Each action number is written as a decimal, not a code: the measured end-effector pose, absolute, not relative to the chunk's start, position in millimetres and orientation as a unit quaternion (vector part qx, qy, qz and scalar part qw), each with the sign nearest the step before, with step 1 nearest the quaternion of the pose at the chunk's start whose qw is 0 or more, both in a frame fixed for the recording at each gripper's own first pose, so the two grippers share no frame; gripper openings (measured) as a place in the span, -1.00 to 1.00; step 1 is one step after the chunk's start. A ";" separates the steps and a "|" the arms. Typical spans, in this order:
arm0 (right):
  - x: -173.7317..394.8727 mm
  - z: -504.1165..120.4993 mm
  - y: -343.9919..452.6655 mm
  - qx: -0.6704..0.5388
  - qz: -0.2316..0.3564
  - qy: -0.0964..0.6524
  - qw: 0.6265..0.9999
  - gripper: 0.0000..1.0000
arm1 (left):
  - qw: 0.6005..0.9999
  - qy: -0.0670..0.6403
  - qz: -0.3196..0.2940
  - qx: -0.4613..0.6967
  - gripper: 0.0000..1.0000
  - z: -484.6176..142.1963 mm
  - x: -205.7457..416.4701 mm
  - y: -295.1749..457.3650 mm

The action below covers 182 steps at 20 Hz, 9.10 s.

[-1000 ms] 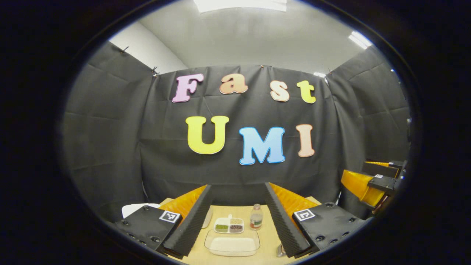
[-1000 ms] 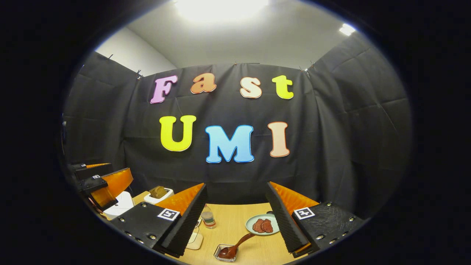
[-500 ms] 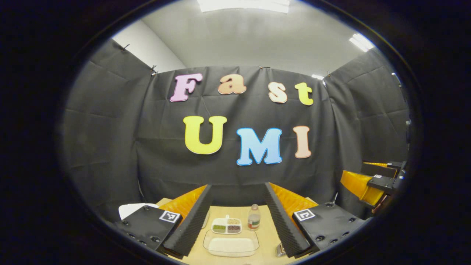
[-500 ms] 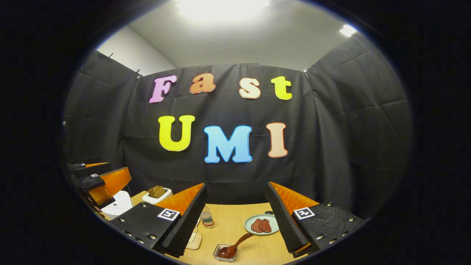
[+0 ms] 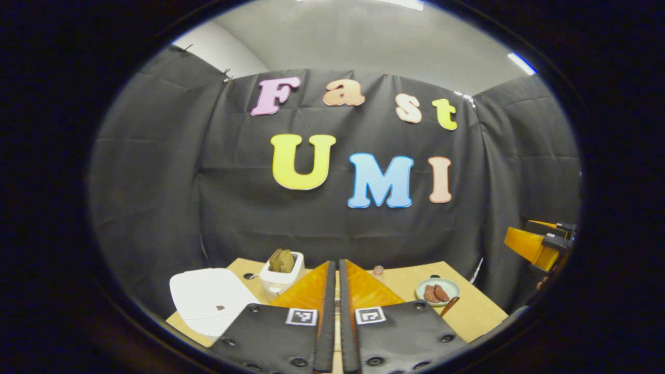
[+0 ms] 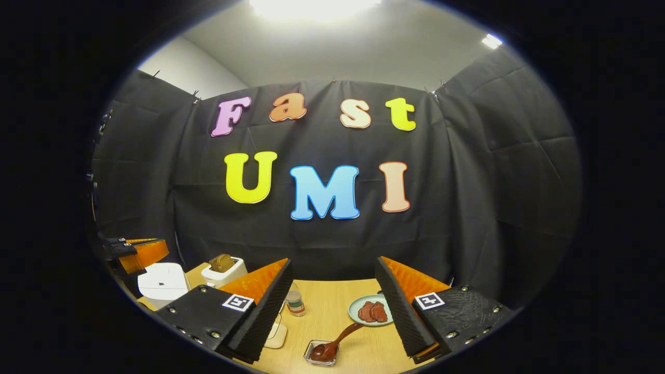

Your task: Close the left gripper, press the button to open the rice cooker; take a wooden spoon from the chopstick holder with the right hand, scoop a spoonful of rice and pour it into the rice cooker, then put the wooden spoon back into the chopstick holder.

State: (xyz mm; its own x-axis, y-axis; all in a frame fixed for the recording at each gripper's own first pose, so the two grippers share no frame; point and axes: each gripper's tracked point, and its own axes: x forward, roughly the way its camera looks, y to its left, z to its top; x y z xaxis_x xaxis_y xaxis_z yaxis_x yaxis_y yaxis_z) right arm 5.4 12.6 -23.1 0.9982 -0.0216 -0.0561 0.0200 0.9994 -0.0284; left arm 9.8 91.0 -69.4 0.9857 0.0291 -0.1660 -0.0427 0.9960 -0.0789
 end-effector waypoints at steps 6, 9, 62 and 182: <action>14.0 -43.6 29.1 -0.019 0.005 0.050 0.999 0.94 | 0.981 0.168 0.055 -0.074 -0.80 -134.9 14.8 178.5; 17.6 -50.0 31.4 -0.021 0.008 0.058 0.998 0.94 | 0.971 0.204 0.073 -0.100 -0.82 -163.7 16.5 220.2; -4.9 -77.8 4.6 0.010 -0.067 0.068 0.995 0.94 | 0.998 -0.012 0.039 -0.042 0.53 -19.3 2.6 182.4; 151.7 -88.1 349.6 0.521 0.293 0.224 0.770 -0.88 | 0.998 -0.009 0.056 -0.020 0.85 -66.1 -40.1 339.3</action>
